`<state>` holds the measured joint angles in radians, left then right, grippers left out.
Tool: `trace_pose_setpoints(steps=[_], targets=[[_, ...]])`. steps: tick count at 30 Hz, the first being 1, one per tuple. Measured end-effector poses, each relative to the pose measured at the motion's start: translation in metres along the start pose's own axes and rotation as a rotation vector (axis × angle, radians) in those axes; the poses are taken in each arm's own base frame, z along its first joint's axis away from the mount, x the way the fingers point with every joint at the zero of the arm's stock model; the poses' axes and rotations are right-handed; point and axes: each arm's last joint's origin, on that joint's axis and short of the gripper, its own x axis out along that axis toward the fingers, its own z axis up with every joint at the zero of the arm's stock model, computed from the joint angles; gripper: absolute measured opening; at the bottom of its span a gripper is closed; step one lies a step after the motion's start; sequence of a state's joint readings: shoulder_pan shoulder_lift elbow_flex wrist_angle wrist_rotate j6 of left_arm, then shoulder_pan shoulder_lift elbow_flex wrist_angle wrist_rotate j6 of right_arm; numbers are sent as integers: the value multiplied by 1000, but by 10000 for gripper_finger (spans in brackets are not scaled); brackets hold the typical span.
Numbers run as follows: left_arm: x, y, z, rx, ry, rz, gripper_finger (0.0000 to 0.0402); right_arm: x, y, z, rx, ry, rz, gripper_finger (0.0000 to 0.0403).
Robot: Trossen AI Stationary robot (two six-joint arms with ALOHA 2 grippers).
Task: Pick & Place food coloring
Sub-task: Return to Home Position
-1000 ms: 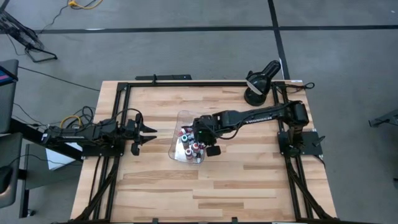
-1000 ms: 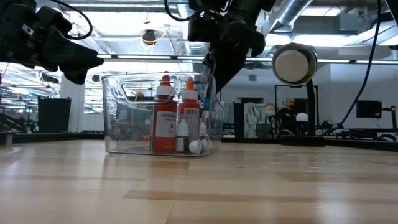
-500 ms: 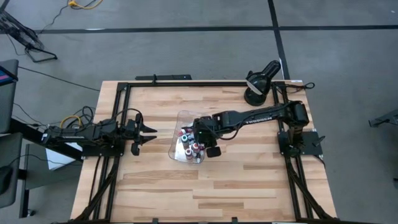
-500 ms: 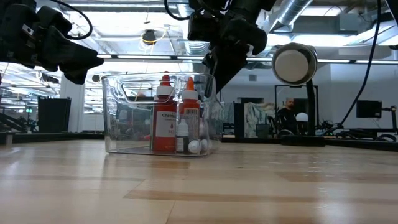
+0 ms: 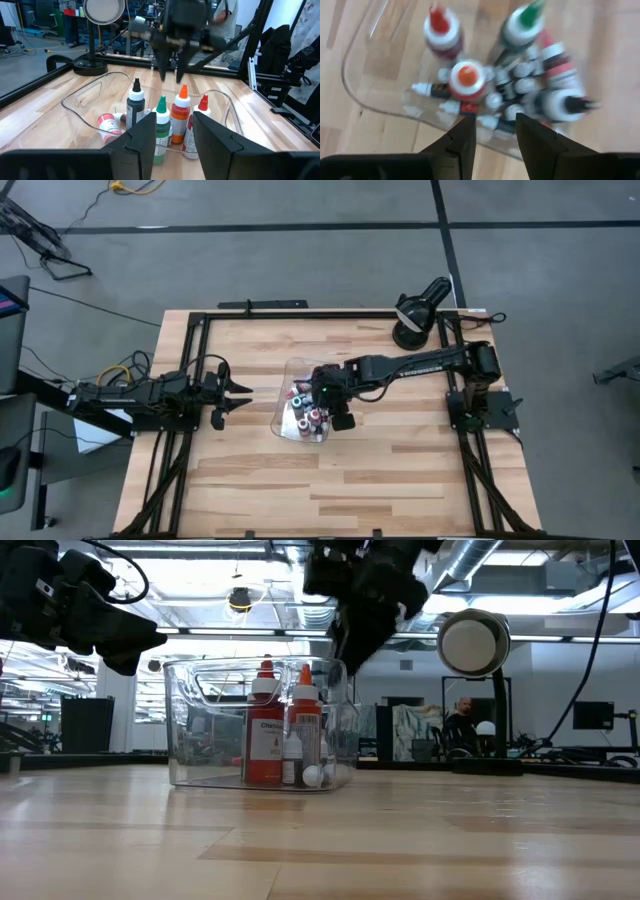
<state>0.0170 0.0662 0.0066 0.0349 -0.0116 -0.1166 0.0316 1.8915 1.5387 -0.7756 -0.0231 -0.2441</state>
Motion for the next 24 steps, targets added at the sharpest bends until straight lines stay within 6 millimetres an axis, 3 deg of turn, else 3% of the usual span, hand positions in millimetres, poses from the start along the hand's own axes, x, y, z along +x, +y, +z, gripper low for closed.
trace_pose_setpoints(steps=[6, 11, 15, 18, 24], targets=[[0, 0, 0, 0, 0, 0, 118, -37, -7, -4, 85, -59, -70, 126], [0, 0, 0, 0, 0, 0, 118, -71, -6, -26, 254, -137, -83, 128], [0, 0, 0, 0, 1, 0, 118, -95, 2, -57, 465, -274, -77, 129], [0, 0, 0, 0, 0, 0, 118, -103, 13, -89, 533, -382, -66, 128], [0, 0, 0, 0, 1, 0, 118, -91, 41, -147, 613, -609, 24, 129]])
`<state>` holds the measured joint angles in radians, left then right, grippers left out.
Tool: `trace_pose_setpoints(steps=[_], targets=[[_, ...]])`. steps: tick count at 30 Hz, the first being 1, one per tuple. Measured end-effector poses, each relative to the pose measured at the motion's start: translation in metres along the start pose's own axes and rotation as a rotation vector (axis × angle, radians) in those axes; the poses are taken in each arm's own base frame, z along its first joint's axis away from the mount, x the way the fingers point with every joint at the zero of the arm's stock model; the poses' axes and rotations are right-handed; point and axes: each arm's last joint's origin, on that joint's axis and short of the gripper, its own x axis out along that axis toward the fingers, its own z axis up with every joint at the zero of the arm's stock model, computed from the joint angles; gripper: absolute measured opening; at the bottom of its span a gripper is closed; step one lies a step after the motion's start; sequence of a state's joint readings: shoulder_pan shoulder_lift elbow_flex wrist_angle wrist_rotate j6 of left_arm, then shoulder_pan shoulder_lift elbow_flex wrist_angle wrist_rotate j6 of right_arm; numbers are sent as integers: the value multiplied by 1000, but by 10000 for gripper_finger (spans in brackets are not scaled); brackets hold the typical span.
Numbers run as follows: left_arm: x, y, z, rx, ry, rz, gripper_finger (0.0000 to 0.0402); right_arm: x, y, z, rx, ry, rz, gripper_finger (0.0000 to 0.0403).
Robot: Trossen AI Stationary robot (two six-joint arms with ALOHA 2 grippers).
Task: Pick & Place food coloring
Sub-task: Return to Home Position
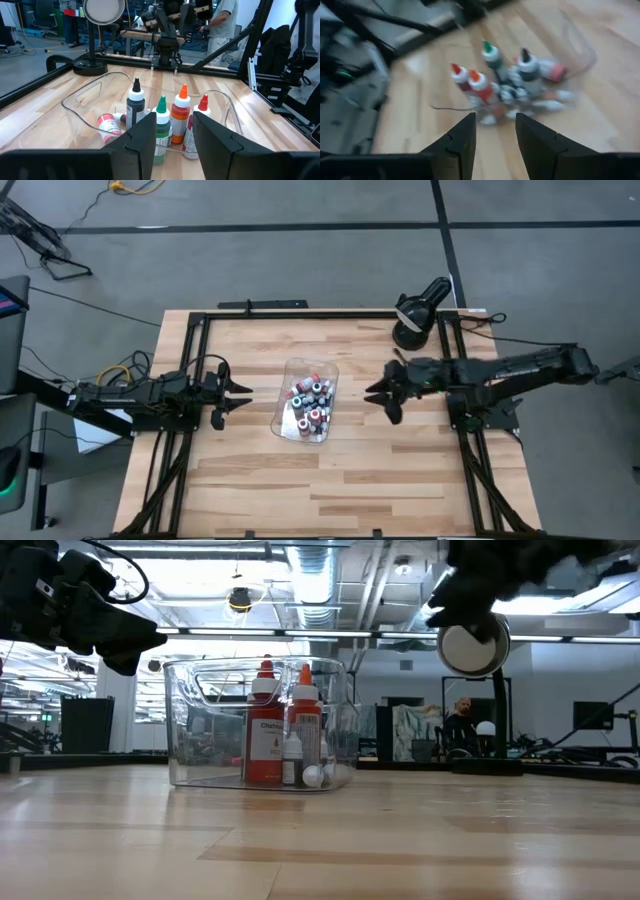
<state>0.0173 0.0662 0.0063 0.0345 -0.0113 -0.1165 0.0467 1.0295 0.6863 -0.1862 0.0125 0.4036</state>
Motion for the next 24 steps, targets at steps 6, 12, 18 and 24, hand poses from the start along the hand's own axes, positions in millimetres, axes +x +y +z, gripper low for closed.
trace_pose_setpoints(steps=[6, 12, 18, 24], targets=[[0, 0, 0, 0, 0, 0, 118, -6, -11, -46, -59, -189, 259, 129], [0, 0, 0, 0, 0, 0, 118, -8, -23, -75, -103, -317, 330, 129], [0, 0, 0, 0, 0, 0, 118, -15, -31, -91, -197, -461, 343, 129], [0, 0, 0, 0, 0, 0, 118, -20, -39, -107, -156, -484, 356, 129]])
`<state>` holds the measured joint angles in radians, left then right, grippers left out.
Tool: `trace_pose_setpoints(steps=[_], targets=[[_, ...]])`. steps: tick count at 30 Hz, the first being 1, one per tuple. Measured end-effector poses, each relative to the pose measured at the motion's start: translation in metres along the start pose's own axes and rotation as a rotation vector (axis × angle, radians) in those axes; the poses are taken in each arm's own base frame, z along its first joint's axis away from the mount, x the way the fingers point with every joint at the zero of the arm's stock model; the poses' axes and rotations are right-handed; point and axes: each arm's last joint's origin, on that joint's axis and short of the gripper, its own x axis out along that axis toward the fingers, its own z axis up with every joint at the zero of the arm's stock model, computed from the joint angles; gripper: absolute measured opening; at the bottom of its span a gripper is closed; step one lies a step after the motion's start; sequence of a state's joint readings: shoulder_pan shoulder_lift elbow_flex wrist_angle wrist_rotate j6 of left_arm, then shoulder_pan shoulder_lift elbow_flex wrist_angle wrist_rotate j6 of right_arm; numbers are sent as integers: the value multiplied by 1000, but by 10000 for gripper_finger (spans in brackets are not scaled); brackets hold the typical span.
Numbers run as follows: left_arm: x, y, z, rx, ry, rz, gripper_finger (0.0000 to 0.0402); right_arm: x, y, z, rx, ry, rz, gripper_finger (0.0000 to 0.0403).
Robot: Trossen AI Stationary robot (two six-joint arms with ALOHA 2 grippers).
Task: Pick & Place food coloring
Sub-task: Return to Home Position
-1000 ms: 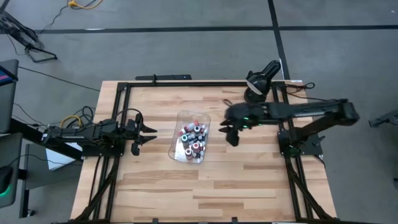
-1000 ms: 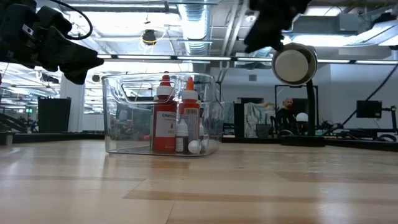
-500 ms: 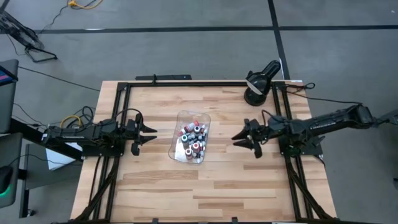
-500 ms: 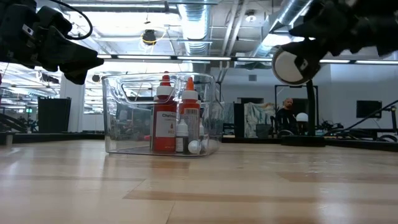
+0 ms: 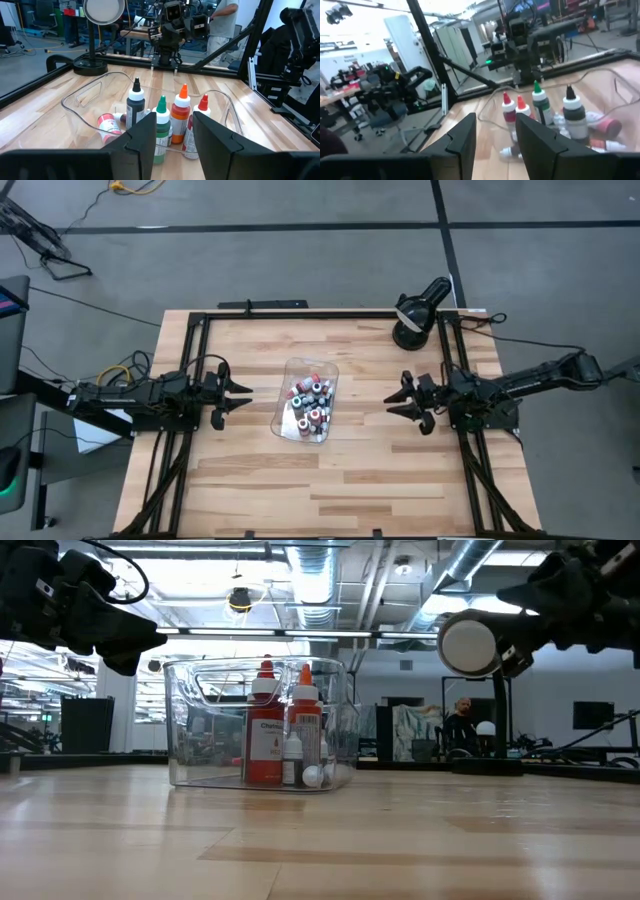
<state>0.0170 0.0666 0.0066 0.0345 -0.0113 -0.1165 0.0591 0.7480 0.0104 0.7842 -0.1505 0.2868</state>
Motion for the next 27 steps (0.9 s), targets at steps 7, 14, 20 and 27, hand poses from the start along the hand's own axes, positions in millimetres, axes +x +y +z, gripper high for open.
trace_pose_setpoints(steps=[7, 14, 20, 27], targets=[[0, 0, 0, 0, 0, 0, 118, -7, 4, 10, -150, -84, 19, 129], [0, 0, 0, 0, 0, 0, 118, -17, 5, 16, -236, -123, -2, 129], [0, 0, 0, 0, 0, 0, 118, -29, 1, 10, -220, -64, -159, 129], [0, 0, 0, 0, 0, 0, 118, -44, 1, 2, -214, 1, -192, 129]])
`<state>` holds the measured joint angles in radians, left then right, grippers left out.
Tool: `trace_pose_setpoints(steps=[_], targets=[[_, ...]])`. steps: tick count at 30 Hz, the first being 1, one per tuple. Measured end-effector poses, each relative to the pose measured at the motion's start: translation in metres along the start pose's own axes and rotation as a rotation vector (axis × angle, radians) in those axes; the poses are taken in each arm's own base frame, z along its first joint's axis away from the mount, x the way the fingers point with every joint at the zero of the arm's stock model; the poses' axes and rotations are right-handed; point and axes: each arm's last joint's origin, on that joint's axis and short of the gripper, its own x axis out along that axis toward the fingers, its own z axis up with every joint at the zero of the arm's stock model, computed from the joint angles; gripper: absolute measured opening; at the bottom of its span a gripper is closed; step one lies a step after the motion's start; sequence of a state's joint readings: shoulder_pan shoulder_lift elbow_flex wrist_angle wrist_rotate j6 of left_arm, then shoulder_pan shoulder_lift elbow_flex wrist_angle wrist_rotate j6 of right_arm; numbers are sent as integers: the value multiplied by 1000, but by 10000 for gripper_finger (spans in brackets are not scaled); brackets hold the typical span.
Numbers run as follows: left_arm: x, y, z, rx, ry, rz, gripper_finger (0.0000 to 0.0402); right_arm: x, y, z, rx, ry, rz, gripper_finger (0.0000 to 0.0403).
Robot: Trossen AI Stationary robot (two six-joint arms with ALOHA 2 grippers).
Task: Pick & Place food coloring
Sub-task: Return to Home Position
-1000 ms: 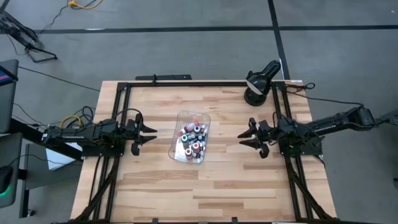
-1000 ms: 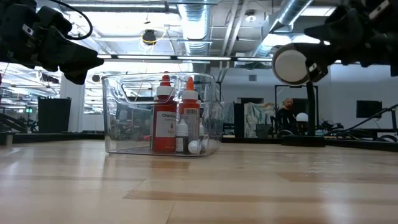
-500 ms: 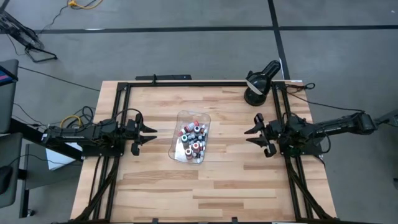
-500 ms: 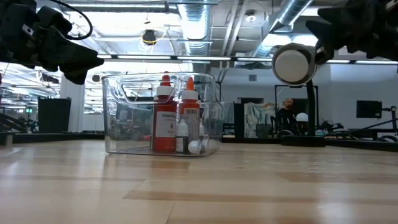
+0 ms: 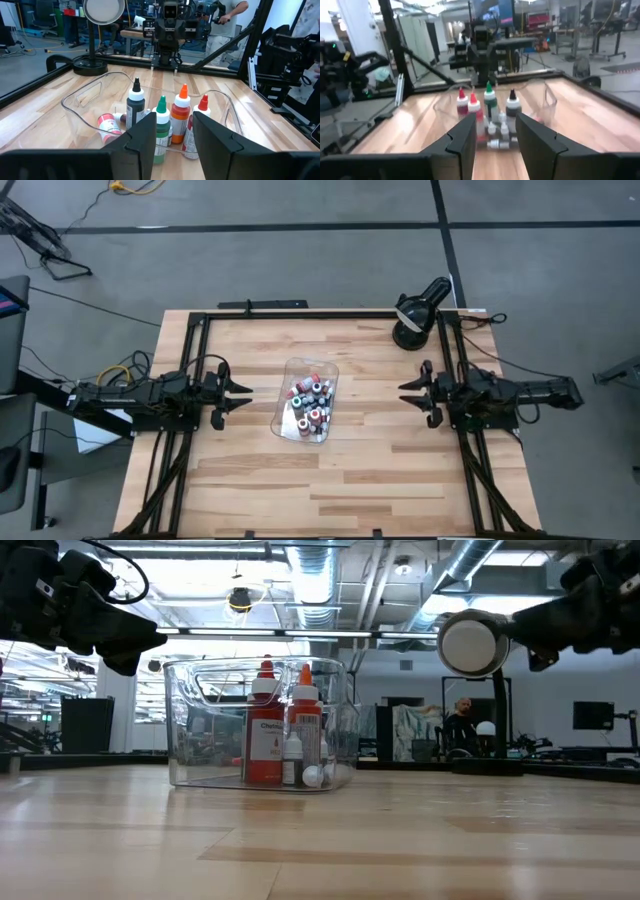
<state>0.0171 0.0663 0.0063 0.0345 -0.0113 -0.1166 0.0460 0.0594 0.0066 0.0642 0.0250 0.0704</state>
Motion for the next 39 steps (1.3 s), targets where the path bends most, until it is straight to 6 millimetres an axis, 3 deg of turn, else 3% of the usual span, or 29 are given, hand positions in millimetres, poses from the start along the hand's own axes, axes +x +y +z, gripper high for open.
trace_pose_setpoints(steps=[39], targets=[[0, 0, 0, 0, 0, 1, 118, -4, 6, -1, 35, 6, 96, 129]])
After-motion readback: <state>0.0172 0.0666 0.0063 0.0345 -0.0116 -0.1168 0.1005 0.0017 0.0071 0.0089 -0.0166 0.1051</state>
